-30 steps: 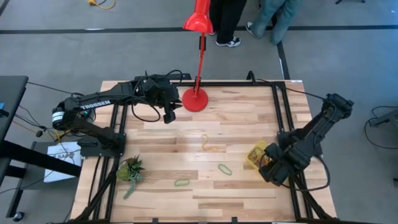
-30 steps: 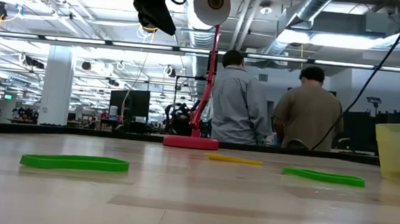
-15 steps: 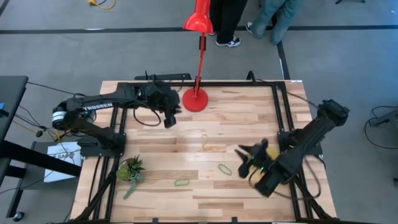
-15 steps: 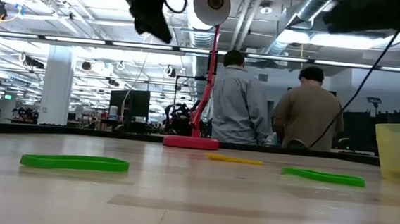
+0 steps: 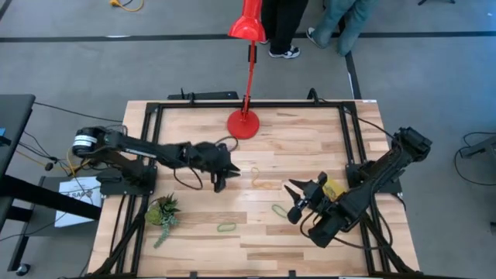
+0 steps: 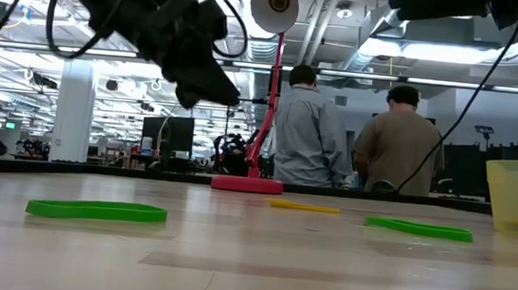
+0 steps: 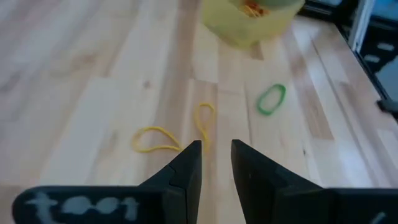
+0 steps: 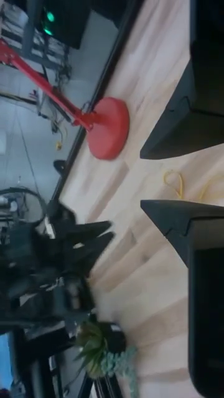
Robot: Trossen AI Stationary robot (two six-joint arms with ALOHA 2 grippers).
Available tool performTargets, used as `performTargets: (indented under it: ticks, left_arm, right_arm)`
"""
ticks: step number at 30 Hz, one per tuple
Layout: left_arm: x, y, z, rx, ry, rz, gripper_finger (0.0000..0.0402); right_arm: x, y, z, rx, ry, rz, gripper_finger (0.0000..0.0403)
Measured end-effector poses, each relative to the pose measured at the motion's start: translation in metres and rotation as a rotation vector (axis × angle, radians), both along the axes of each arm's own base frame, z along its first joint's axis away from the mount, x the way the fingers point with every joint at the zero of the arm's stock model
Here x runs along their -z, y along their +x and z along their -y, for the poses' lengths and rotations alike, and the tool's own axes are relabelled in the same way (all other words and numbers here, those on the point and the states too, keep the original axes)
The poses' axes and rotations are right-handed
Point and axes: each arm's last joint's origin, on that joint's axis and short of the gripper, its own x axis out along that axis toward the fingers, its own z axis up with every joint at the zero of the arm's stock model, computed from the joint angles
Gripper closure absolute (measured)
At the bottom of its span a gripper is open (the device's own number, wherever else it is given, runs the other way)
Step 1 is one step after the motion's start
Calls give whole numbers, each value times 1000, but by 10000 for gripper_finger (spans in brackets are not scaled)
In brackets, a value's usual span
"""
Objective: Pick and place rubber bands into bin
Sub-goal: Put the yellow rubber band into the container
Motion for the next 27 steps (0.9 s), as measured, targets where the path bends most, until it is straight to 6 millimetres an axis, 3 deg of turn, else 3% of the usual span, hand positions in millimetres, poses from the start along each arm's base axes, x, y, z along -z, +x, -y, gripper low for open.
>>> performTargets:
  ticks: [13,20,27]
  left_arm:
    - [73,54,32,180,128,-40,326]
    - [81,84,31,149,237,-53,326]
    - [86,85,29,166,248,-161,326]
  right_arm:
    - [10,18,8,32,51,-37,294]
    - [11,26,19,35,98,-95,295]
    - [13,29,23,26,146,-134,295]
